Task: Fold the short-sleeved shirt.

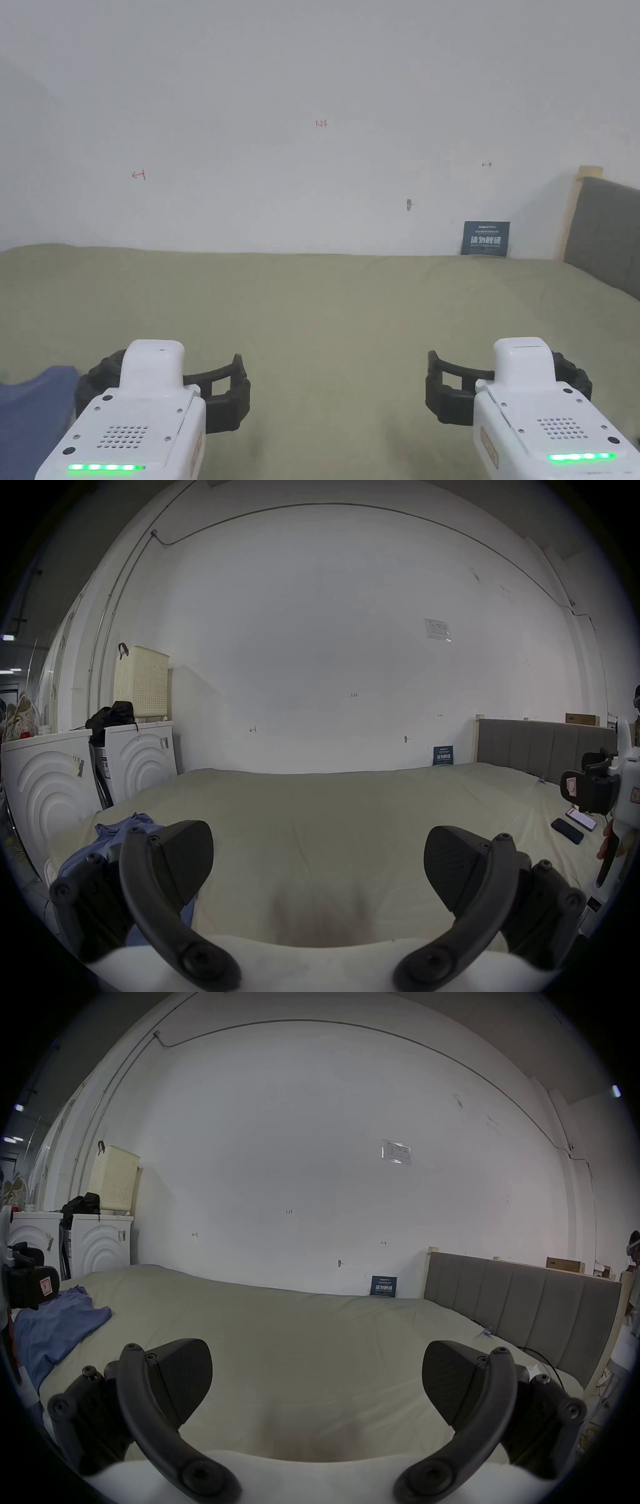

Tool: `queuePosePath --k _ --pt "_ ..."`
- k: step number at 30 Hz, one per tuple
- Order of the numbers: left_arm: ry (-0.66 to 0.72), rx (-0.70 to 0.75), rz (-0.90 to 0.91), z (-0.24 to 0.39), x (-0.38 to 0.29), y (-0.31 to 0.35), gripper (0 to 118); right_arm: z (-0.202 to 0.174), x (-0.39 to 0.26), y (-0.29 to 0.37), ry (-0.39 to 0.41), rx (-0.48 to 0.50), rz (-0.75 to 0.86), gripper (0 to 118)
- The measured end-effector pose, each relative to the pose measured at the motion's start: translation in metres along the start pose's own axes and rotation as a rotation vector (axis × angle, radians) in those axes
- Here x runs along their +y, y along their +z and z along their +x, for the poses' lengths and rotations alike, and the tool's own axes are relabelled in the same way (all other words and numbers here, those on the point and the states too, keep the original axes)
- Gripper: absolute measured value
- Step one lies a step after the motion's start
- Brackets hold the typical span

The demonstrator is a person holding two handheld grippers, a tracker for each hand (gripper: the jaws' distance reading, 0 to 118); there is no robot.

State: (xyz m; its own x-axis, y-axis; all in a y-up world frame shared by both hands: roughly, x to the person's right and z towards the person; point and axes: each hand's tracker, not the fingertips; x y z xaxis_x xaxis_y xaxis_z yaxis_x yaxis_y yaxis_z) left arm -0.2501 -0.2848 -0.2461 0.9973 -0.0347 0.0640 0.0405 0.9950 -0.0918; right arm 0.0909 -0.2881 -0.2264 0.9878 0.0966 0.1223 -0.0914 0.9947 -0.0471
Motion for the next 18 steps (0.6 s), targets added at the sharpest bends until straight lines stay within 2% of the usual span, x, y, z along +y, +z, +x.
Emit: queuePosePath --k 18 --pt "-0.006 -0.001 0.007 -0.0003 0.0004 0.0003 118 -0.0007 0.0014 0.0027 0.001 0.012 0.020 118"
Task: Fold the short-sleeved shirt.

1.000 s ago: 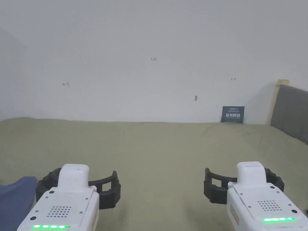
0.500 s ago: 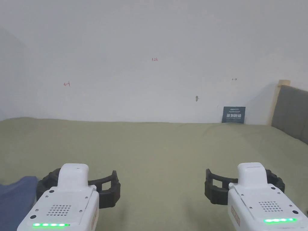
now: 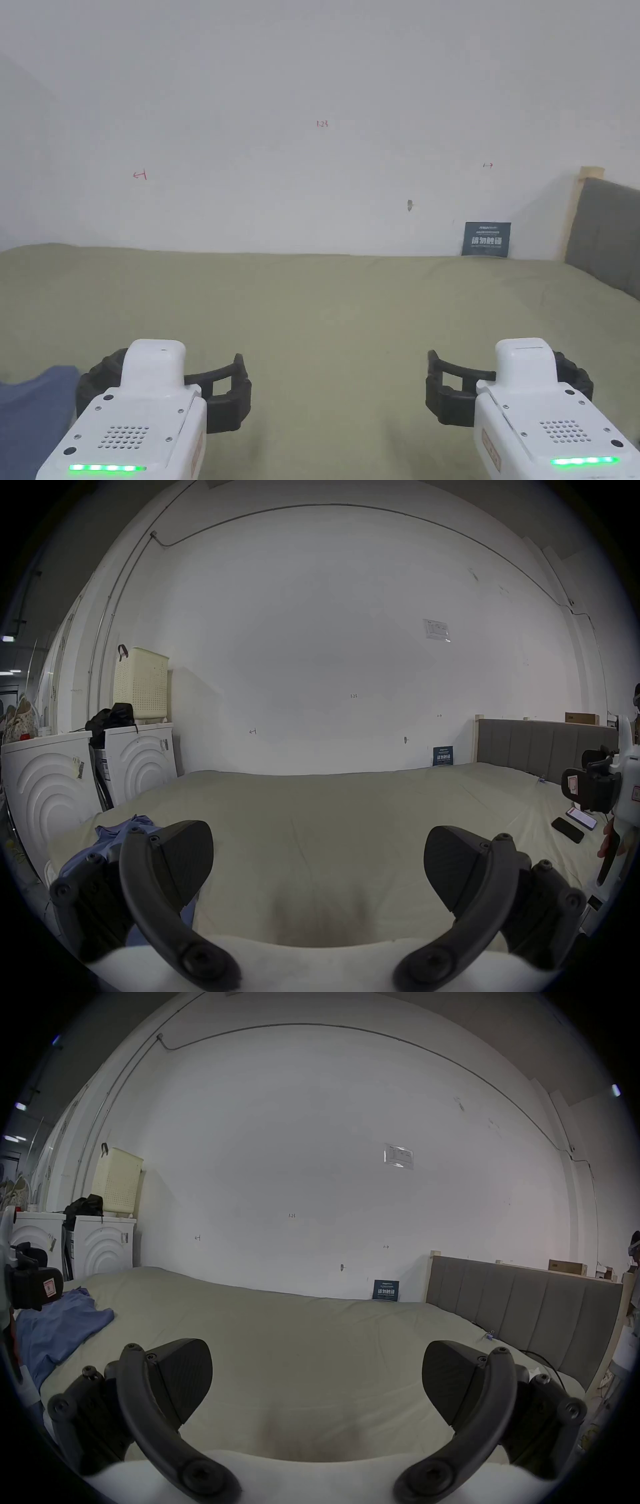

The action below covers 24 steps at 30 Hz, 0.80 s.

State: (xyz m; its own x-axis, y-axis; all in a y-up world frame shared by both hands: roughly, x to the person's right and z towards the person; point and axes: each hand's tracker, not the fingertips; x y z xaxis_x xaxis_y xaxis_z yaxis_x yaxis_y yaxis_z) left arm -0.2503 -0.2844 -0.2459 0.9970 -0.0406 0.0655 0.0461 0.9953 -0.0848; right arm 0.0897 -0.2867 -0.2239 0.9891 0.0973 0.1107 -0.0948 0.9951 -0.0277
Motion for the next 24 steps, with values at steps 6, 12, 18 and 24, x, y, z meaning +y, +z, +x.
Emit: queuePosePath --k 6,12,18,24 --pt "-0.006 -0.005 0.007 0.0002 -0.0004 0.0006 118 0.0010 0.0005 0.0000 -0.012 0.012 0.003 118" --pt "-0.012 -0.002 0.003 0.0006 -0.0013 -0.0004 118 0.0002 0.0005 0.0003 -0.007 0.016 0.008 118" --pt "0.000 0.014 0.001 -0.0015 -0.0012 -0.0007 118 0.0002 -0.0004 -0.0004 -0.009 0.020 0.008 118" --pt "-0.005 0.008 0.019 -0.0008 0.0022 0.0015 118 0.0008 0.0037 -0.0001 -0.011 0.013 0.007 118"
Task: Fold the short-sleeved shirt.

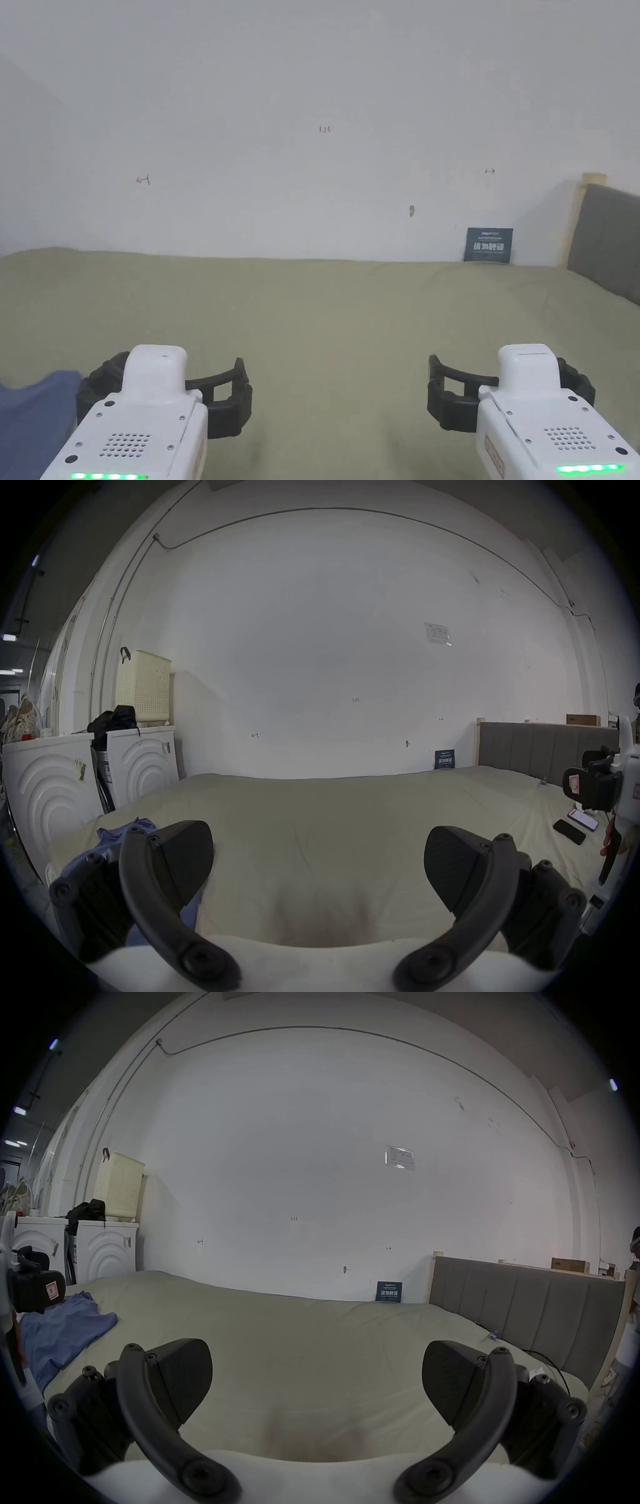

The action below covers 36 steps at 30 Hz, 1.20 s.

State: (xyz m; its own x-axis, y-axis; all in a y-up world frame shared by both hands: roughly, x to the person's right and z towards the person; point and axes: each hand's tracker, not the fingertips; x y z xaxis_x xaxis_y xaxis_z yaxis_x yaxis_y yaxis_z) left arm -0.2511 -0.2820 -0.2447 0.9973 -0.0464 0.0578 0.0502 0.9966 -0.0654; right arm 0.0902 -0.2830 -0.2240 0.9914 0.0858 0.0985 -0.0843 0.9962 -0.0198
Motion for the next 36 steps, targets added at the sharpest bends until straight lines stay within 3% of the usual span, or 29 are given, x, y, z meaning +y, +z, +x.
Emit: queuePosePath --k 4,12,13,14,15,16,17,21,25,27,36 --pt "-0.061 0.025 0.080 0.003 0.021 0.002 118 0.002 0.020 -0.005 -0.016 0.013 -0.019 118" --pt "-0.039 0.036 0.118 0.007 0.066 0.003 118 -0.003 0.054 0.005 0.002 0.009 0.031 116" --pt "-0.012 -0.005 0.079 0.004 0.069 0.003 118 -0.004 0.055 0.008 -0.005 0.001 0.021 110" --pt "-0.003 -0.003 0.062 0.003 0.069 0.004 112 -0.004 0.054 0.009 -0.005 -0.003 0.011 93" --pt "-0.008 0.000 0.073 0.003 0.069 0.006 80 -0.005 0.053 0.009 0.008 -0.016 0.002 36" --pt "-0.041 0.035 0.095 0.005 0.067 0.008 20 -0.006 0.052 0.008 0.035 -0.057 -0.019 8" --pt "-0.082 0.093 0.104 0.005 0.065 0.005 0 -0.005 0.050 0.006 0.024 -0.049 0.002 7" --pt "-0.037 0.073 0.108 -0.010 0.067 0.019 0 0.000 0.057 0.001 0.027 0.019 -0.021 7" --pt "-0.012 0.141 0.086 -0.035 0.073 0.030 0 -0.023 0.077 -0.004 0.052 0.092 0.006 7" --pt "0.008 0.175 0.081 -0.052 0.077 0.040 0 -0.049 0.088 -0.008 0.057 0.116 0.016 7" --pt "0.008 0.429 0.050 -0.153 0.097 0.097 0 -0.212 0.123 -0.027 -0.009 0.453 0.038 7"
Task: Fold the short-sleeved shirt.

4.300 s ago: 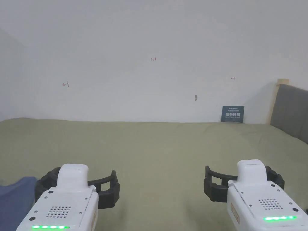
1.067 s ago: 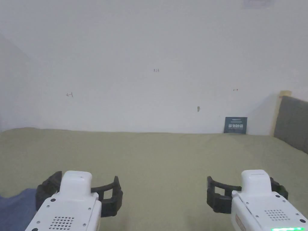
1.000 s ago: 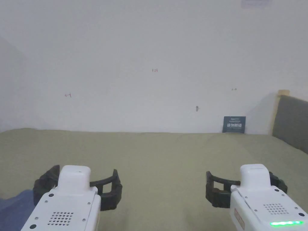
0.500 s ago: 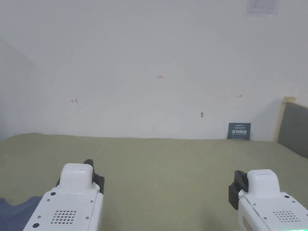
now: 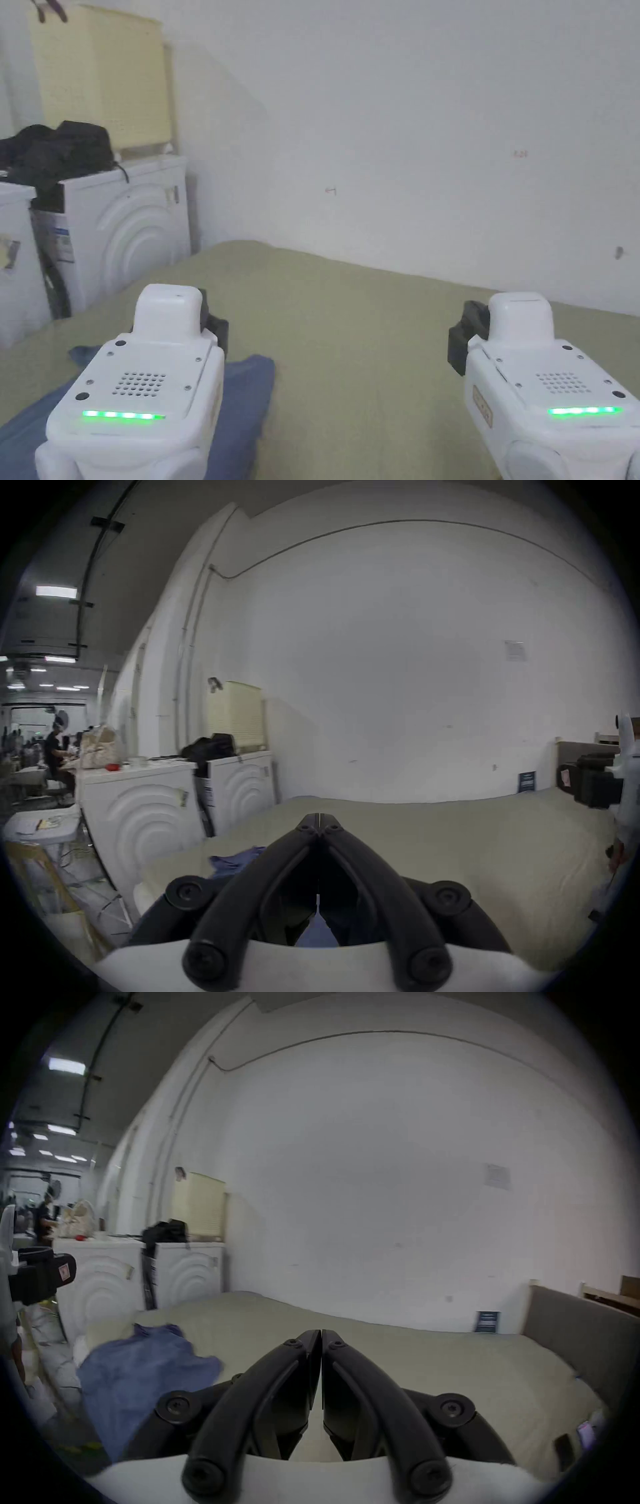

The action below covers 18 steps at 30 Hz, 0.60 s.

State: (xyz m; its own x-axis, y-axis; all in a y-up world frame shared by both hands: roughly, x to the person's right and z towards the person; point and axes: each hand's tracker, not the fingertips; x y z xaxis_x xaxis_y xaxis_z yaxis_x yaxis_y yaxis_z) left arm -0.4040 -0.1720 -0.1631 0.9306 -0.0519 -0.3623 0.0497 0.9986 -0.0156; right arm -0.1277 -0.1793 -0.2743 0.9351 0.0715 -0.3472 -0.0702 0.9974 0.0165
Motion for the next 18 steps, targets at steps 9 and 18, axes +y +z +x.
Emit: queuePosePath --k 9,18 --pt "-0.009 0.288 -0.046 -0.117 -0.012 0.021 0 -0.130 0.004 -0.042 -0.033 0.244 -0.021 7" --pt "0.011 0.305 -0.145 -0.146 -0.025 -0.023 0 -0.160 -0.012 -0.079 -0.052 0.262 -0.072 7"
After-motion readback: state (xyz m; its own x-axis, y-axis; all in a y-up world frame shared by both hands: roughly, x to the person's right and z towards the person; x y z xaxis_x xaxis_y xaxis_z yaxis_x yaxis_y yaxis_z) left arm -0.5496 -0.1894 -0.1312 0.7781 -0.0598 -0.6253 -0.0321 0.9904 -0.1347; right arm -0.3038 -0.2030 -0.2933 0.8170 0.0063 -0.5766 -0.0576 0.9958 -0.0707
